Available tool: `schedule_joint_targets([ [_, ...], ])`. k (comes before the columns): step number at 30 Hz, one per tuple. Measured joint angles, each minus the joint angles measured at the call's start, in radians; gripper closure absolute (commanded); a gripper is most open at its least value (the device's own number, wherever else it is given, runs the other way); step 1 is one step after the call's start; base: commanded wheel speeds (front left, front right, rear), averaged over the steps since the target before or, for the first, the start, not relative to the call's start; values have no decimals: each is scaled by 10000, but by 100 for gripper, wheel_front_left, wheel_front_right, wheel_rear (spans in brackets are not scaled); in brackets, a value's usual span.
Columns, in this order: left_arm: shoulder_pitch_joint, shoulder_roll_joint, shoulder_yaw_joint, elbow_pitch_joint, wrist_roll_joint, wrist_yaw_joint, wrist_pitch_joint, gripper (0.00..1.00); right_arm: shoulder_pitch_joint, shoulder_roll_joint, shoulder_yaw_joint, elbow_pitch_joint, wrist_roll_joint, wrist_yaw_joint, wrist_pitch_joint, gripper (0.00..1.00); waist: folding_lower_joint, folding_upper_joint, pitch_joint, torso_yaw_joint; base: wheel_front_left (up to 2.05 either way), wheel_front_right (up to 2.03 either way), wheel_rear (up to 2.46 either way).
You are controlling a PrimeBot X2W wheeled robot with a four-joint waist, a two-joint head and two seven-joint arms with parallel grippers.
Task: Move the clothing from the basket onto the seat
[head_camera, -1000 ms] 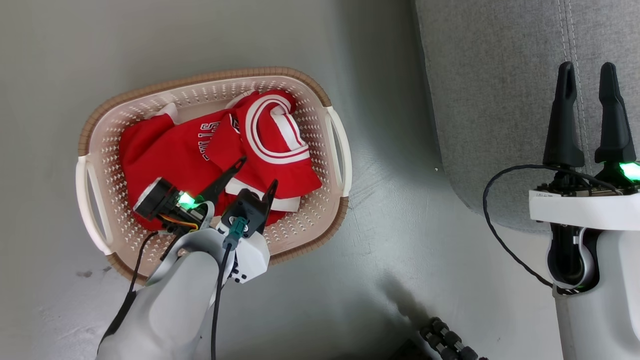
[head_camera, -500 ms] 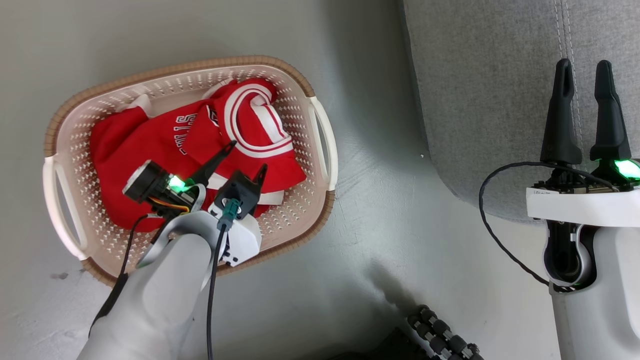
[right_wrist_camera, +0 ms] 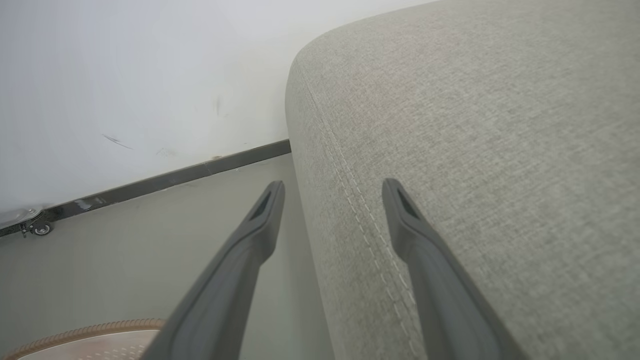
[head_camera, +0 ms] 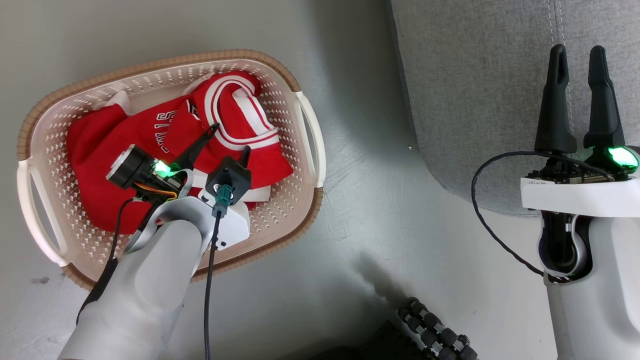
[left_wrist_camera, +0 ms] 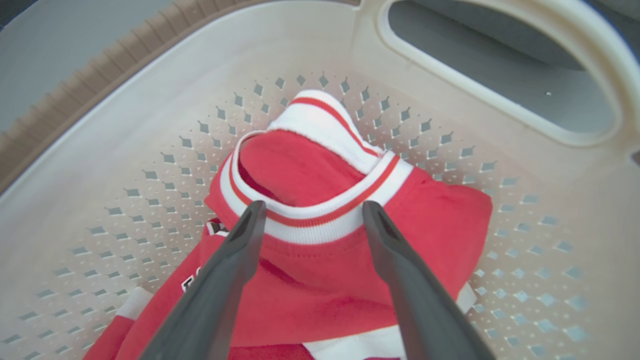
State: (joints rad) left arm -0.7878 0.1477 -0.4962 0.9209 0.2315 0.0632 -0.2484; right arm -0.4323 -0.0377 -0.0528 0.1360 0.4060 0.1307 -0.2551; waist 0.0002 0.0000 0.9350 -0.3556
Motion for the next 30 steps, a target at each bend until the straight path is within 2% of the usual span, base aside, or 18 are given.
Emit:
schedule_joint_targets([
  [11, -193, -40, -462, 40, 320, 155, -71, 0, -7, 0, 65, 44, 104, -2, 0, 0, 0, 0, 12, -111, 0, 0, 0],
  [12, -193, -23, -487, 111, 397, 196, -71, 7, -9, 0, 73, 44, 104, 0, 0, 0, 0, 0, 8, -117, 0, 0, 0],
  [14, -193, 27, -545, 303, 537, 303, -71, 53, -12, 0, 79, 44, 102, -2, 0, 0, 0, 0, -1, -131, 0, 0, 0],
  [17, -193, 75, -562, 616, 591, 466, -71, 77, -12, 0, 75, 52, 102, 0, 0, 0, 0, 0, -24, -152, 0, 0, 0],
  [18, -194, 102, -568, 679, 631, 531, -71, 92, -12, 0, 65, 56, 102, -2, 0, 0, 0, 0, -34, -157, 0, 0, 0],
  [19, -196, 123, -583, 754, 660, 610, -71, 100, -12, 0, 59, 61, 102, 0, 0, 0, 0, 0, -45, -159, 0, 0, 0],
  [26, -232, 140, -629, 1047, 721, 715, -71, 100, -14, 0, 44, 100, 102, 0, 0, 0, -1, 0, -143, -143, 0, 0, 0],
  [30, -276, 138, -500, 1058, 662, 976, -71, 100, -22, 0, 17, 109, 102, 0, 0, 0, 0, 0, -213, -102, 0, 0, 0],
])
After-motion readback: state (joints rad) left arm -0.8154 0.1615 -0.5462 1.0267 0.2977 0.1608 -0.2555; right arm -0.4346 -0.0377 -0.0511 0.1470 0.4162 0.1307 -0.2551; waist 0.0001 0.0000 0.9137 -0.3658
